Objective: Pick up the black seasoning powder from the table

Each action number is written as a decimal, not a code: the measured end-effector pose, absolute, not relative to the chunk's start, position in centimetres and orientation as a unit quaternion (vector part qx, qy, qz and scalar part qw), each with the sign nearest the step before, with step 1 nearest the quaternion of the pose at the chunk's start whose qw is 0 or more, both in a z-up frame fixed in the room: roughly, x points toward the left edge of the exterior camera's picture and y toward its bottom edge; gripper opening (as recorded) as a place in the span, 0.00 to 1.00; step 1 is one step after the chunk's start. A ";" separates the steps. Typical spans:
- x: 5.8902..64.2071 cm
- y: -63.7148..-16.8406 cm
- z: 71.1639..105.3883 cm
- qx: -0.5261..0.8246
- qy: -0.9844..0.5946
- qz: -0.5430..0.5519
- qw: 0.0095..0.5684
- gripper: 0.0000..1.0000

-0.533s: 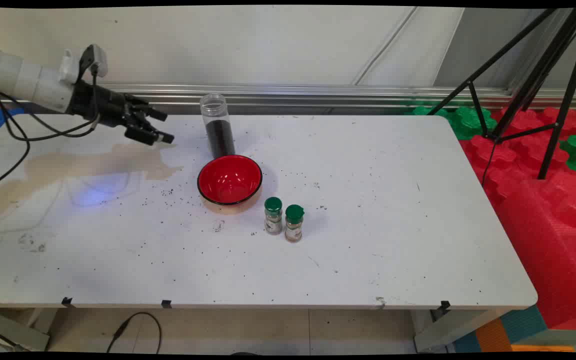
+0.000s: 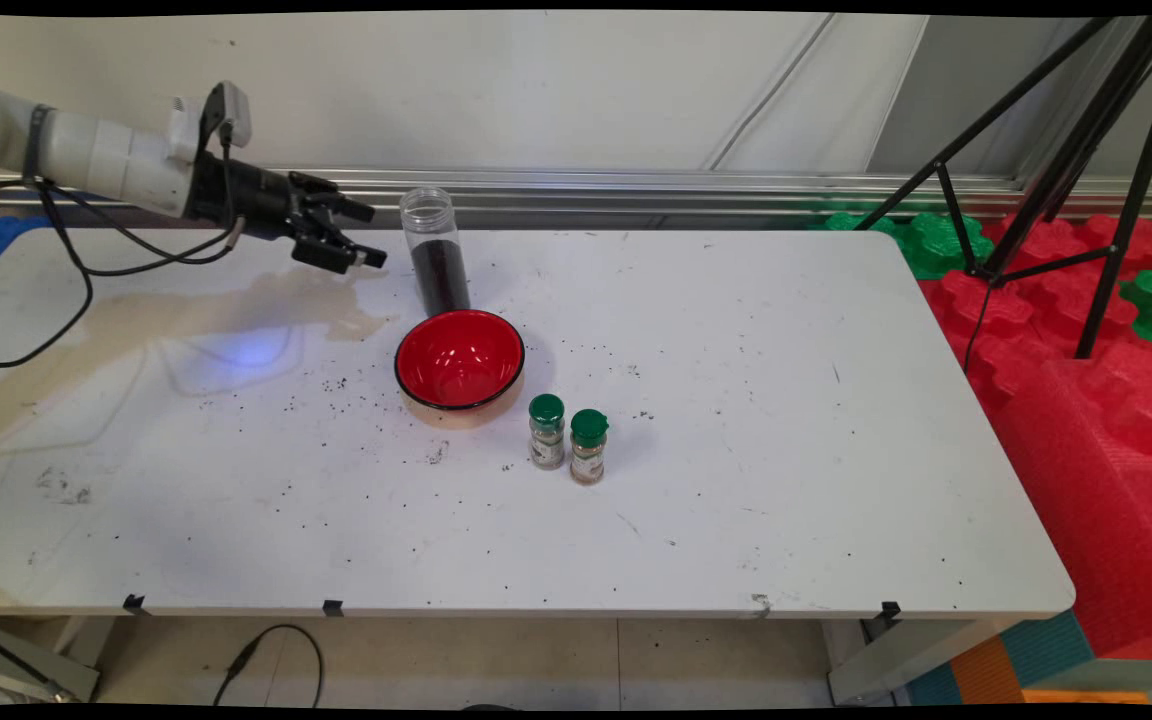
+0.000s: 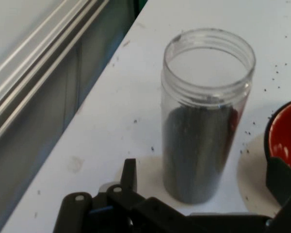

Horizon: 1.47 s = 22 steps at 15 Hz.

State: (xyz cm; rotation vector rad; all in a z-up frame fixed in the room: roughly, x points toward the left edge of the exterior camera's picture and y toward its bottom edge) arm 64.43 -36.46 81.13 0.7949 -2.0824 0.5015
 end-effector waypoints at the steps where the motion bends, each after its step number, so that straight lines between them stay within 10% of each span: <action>1: 64.3 -37.0 80.8 0.309 -0.828 0.202 0.421 1.00; 22: 62.9 -43.6 73.9 0.215 -0.822 0.195 0.491 1.00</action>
